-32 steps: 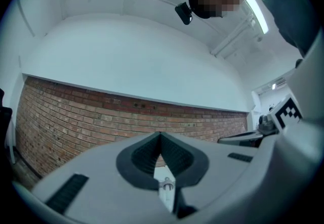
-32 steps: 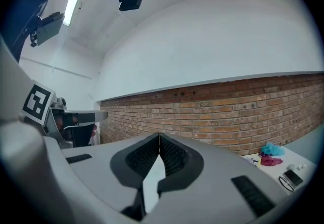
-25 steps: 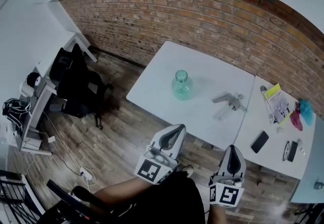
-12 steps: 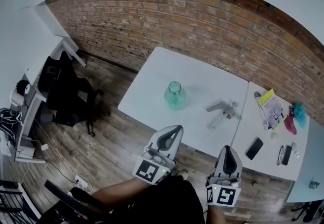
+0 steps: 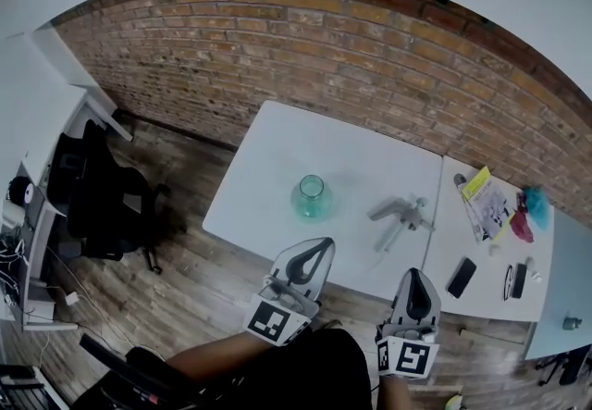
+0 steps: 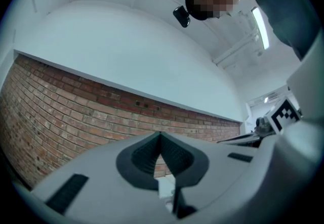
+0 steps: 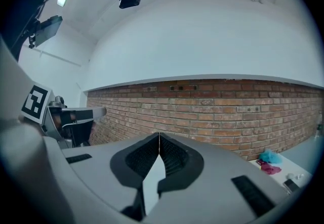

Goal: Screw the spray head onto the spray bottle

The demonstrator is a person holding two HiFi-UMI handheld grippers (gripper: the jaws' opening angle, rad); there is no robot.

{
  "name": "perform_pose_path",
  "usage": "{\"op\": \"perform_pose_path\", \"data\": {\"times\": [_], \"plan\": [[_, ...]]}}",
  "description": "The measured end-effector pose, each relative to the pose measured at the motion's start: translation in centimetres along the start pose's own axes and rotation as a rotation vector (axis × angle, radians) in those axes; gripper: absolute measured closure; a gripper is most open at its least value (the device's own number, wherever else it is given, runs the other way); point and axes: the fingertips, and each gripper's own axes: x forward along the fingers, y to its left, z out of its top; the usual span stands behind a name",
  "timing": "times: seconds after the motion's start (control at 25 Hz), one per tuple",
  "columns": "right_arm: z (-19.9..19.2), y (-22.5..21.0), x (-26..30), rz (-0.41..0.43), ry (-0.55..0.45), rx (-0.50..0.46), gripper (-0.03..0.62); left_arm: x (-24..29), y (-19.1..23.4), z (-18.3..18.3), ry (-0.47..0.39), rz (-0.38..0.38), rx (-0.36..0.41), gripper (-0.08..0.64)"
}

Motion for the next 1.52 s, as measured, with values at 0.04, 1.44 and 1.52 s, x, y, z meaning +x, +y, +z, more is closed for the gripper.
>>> {"op": "perform_pose_path", "data": {"times": [0.04, 1.44, 1.52], "plan": [[-0.1, 0.2, 0.3, -0.006, 0.005, 0.001, 0.584, 0.2, 0.3, -0.1, 0.001, -0.008, -0.004, 0.568], [-1.5, -10.4, 13.4, 0.027, 0.034, 0.017, 0.584, 16.4, 1.0, -1.7, -0.021, 0.009, 0.031, 0.568], [-1.4, -10.6, 13.8, -0.011, 0.041, 0.022, 0.584, 16.5, 1.7, -1.6, -0.017, -0.007, 0.022, 0.568]]}}
